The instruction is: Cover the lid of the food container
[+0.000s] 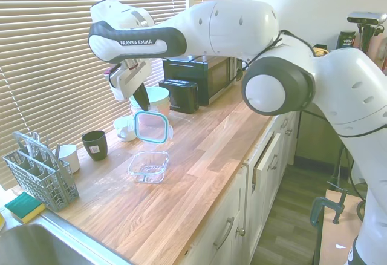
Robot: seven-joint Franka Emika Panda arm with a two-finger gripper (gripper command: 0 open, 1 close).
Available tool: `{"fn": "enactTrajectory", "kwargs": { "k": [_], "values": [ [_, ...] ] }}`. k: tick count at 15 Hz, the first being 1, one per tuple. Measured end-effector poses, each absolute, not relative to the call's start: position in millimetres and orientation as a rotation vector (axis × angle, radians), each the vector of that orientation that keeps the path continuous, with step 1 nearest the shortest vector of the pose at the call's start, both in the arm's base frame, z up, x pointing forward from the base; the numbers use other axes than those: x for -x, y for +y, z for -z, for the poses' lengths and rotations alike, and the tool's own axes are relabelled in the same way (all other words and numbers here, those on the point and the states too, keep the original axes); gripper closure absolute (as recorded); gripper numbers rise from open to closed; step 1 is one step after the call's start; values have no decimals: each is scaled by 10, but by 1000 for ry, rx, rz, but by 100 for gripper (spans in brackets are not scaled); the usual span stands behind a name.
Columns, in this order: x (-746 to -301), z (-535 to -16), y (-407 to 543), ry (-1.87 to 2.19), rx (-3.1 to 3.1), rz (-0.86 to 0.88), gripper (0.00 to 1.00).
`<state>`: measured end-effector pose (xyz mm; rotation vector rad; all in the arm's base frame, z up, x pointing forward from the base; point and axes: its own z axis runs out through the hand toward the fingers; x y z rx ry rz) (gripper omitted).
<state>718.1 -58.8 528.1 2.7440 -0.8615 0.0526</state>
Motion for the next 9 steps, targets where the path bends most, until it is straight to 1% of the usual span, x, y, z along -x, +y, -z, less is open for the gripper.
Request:
{"fn": "enactTrajectory", "kwargs": {
  "k": [9],
  "values": [
    [-7212,-5234,-582,-803,-2692,-44,100]
  ]
}}
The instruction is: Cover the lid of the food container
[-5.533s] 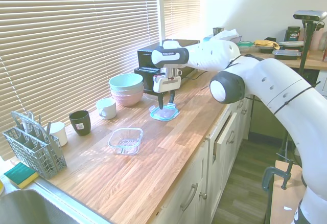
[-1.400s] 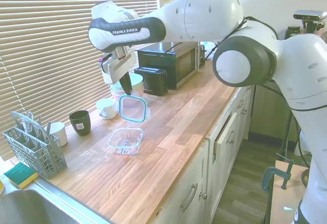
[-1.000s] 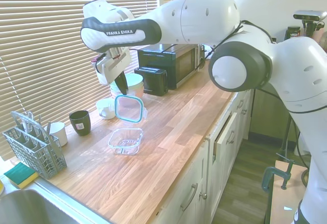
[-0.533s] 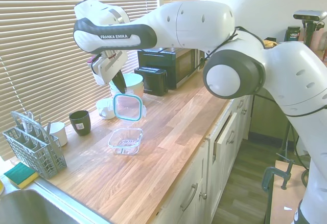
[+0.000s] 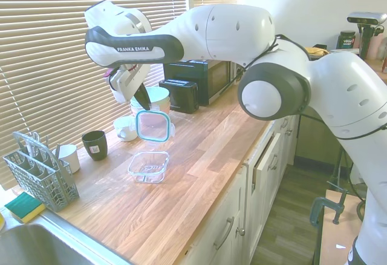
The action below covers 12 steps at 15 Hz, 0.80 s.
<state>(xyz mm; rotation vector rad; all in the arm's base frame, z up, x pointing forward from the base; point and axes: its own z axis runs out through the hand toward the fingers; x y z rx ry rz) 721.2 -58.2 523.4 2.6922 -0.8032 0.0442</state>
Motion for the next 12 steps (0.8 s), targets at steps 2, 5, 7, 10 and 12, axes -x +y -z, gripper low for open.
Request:
{"fn": "enactTrajectory", "kwargs": {
  "k": [2,5,7,10,12],
  "values": [
    [-7218,-5212,-586,-797,-2685,-42,100],
    [-7241,-5148,-568,-785,-2675,-36,100],
    [-7268,-5091,-517,-771,-2673,-37,100],
    [-7294,-5033,-437,-752,-2673,-36,100],
    [-7298,-5030,-392,-744,-2671,-40,100]
  ]
}}
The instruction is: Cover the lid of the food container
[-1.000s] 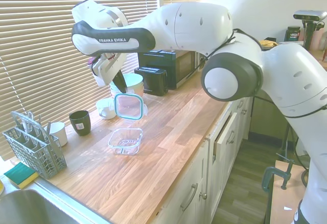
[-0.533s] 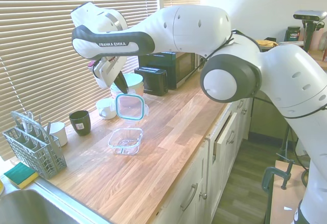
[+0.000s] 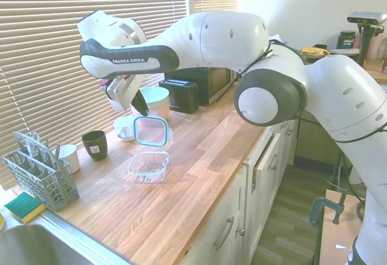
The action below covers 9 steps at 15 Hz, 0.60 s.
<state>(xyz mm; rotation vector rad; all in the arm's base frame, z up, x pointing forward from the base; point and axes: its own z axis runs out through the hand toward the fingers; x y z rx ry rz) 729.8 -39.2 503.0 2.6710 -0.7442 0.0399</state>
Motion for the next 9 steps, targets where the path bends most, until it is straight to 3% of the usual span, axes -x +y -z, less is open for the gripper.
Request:
{"fn": "enactTrajectory", "kwargs": {
  "k": [9],
  "values": [
    [-7340,-4920,-306,-734,-2665,-48,100]
  ]
}}
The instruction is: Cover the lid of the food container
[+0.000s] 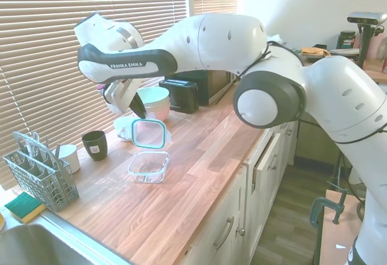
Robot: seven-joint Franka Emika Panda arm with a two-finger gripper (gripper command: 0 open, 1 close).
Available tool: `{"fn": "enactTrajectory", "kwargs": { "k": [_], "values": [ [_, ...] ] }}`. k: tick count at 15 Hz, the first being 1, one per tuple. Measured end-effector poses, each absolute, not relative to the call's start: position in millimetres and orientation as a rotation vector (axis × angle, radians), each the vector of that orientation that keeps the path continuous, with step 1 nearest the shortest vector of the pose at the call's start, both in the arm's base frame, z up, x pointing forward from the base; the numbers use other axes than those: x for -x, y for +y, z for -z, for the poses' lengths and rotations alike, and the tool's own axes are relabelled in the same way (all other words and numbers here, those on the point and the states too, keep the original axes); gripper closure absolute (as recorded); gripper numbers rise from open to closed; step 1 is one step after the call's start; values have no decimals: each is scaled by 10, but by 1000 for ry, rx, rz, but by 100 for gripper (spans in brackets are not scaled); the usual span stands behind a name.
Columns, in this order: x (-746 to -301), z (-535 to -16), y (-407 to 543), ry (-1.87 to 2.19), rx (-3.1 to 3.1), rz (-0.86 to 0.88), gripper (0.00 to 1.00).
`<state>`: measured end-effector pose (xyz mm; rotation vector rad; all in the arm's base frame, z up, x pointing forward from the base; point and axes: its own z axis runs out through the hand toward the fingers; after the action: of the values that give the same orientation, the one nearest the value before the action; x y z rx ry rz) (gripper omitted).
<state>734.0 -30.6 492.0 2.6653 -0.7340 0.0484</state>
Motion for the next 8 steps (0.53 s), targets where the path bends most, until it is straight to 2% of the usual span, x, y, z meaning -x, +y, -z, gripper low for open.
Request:
{"fn": "enactTrajectory", "kwargs": {
  "k": [8],
  "values": [
    [-7347,-4737,152,-703,-2641,-50,100]
  ]
}}
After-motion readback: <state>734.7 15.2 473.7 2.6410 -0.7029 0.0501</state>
